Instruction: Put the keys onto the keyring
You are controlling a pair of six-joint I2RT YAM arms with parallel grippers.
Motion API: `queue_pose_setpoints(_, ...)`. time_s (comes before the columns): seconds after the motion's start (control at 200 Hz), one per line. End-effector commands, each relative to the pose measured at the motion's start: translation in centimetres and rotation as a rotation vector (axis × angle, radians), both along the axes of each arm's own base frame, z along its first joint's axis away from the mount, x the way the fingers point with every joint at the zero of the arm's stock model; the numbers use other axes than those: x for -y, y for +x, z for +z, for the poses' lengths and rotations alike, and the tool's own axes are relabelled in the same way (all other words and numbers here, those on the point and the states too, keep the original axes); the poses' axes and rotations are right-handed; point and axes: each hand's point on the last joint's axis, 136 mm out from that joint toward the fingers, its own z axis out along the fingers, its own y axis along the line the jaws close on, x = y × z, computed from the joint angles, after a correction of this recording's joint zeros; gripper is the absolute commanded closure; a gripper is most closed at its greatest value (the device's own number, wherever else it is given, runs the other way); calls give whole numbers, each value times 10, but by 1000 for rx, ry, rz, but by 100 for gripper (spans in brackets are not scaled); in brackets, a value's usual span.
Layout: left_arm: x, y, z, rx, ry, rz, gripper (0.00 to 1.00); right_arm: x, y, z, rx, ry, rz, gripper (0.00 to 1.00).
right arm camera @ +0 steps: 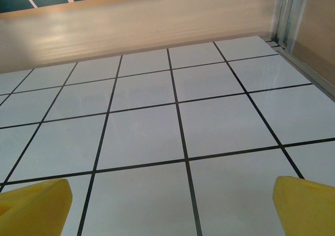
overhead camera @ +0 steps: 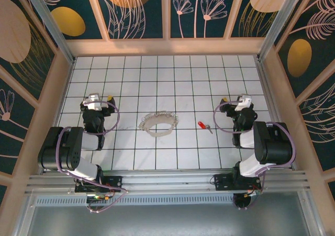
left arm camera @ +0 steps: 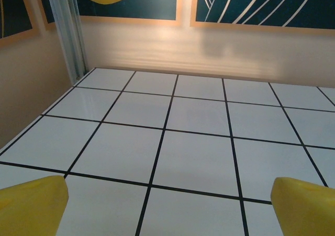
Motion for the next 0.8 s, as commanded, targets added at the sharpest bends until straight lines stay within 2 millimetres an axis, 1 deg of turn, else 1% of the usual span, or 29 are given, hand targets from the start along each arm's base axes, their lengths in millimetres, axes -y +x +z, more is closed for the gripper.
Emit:
queue_pose_setpoints(0.0, -2, 5, 5, 15, -11, 0, 1, -1, 5, 13, 47, 15, 16, 1)
queue_pose_setpoints(0.305, -2, 1, 8, 30, -7, 0, 1, -2, 5, 14, 50, 16, 20, 1)
queue_pose_setpoints(0.365, -3, 2, 9, 26, -10, 10, 1, -3, 8, 14, 32, 16, 22, 1)
queue_pose_setpoints(0.546, -6, 12, 20, -12, -13, 29, 1, 3, 7, 28, 44, 23, -13, 1)
queue_pose_setpoints(0.606, -6, 12, 24, -16, -12, 29, 1, 9, 8, 33, 37, 30, -44, 1)
queue_pose_setpoints(0.671, -7, 10, 30, -9, -14, 35, 1, 11, 11, 43, 28, 38, -58, 1)
queue_pose_setpoints(0.701, -8, 9, 33, -6, -15, 41, 1, 15, 13, 48, 28, 42, -82, 1)
queue_pose_setpoints(0.791, -11, 7, 45, 14, -29, 59, 1, 25, 21, 65, 10, 118, -149, 1)
